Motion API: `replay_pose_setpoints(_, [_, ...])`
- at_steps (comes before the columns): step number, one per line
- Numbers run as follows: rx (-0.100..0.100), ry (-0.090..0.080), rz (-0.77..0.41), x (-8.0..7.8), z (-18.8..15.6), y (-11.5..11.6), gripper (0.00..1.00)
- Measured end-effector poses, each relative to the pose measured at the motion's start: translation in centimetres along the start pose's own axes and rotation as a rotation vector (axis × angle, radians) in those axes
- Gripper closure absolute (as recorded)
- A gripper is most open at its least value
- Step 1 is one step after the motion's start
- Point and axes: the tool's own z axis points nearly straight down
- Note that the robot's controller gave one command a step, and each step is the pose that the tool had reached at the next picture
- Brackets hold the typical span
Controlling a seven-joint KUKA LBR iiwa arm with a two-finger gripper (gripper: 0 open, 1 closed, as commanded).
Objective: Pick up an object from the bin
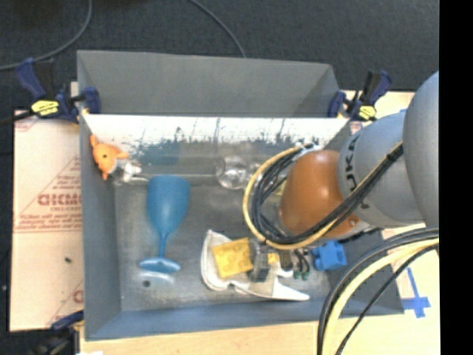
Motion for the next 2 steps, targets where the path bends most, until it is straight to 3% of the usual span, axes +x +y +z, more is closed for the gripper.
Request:
replay_pose_setpoints(1, [-0.005,0.006,-0.312,-1.90,-0.43,-0.58,1.00])
replay_pose_setpoints(2, [-0.005,0.006,-0.312,-1.90,-0.43,-0.58,1.00])
